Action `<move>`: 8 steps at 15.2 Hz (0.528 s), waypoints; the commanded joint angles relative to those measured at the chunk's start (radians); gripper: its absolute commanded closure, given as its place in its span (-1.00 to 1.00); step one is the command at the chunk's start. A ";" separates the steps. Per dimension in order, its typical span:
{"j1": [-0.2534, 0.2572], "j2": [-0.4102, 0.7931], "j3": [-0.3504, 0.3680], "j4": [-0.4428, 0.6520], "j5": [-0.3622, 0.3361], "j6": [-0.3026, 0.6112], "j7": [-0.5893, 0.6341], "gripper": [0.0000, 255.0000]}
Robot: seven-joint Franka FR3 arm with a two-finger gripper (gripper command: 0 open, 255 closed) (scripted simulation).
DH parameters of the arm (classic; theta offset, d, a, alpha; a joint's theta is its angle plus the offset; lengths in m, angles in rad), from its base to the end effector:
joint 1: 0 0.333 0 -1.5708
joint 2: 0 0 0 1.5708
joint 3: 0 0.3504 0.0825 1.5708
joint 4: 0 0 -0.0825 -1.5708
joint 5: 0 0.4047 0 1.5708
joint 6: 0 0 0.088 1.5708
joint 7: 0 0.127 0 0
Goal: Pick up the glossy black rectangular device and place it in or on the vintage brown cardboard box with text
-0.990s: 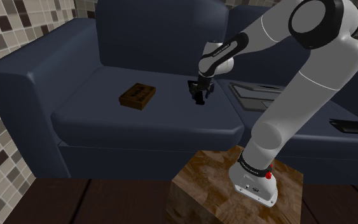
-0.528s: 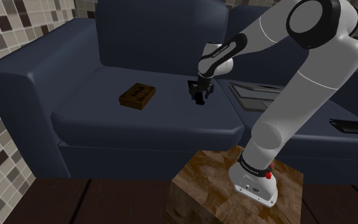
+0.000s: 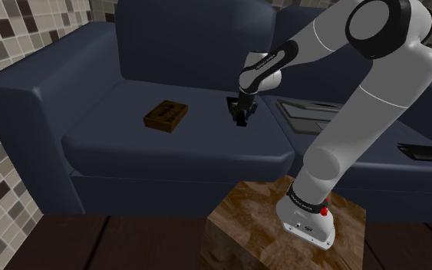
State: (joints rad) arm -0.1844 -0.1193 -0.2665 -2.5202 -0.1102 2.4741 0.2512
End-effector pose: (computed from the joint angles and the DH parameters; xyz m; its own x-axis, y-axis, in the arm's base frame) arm 0.4242 -0.2053 0.3255 0.8136 -0.5763 0.0769 -0.5793 -0.8147 0.0243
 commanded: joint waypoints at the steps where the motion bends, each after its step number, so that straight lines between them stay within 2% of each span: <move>1: 0.000 0.000 0.000 0.000 0.000 0.000 0.000 1.00; 3: 0.000 0.000 0.000 0.000 0.000 0.000 0.000 1.00; 8: -0.002 -0.052 0.005 0.025 -0.010 -0.076 0.006 1.00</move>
State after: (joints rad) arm -0.1866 -0.1629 -0.2637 -2.4997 -0.1189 2.4112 0.2546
